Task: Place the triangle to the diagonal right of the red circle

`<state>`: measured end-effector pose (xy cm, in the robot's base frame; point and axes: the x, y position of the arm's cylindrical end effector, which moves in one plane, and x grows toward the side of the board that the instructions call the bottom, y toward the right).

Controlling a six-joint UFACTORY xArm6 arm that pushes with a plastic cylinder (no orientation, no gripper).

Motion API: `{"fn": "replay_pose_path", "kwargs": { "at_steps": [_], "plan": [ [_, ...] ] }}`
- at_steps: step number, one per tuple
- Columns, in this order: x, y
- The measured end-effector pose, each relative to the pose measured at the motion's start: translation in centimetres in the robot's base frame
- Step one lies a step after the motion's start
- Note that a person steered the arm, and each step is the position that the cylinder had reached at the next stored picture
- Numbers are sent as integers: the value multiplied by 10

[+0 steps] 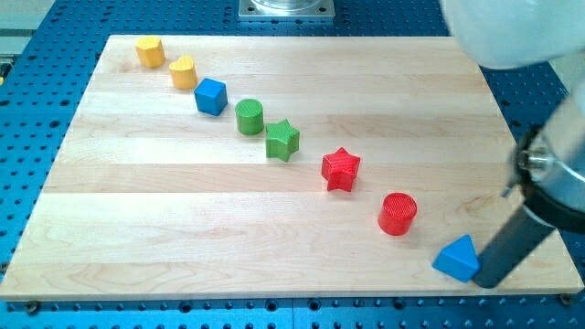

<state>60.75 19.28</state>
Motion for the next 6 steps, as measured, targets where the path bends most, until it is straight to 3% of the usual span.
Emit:
{"fn": "replay_pose_path", "kwargs": {
  "at_steps": [2,4,6],
  "plan": [
    [11,9],
    [11,-77],
    [11,-80]
  ]
}}
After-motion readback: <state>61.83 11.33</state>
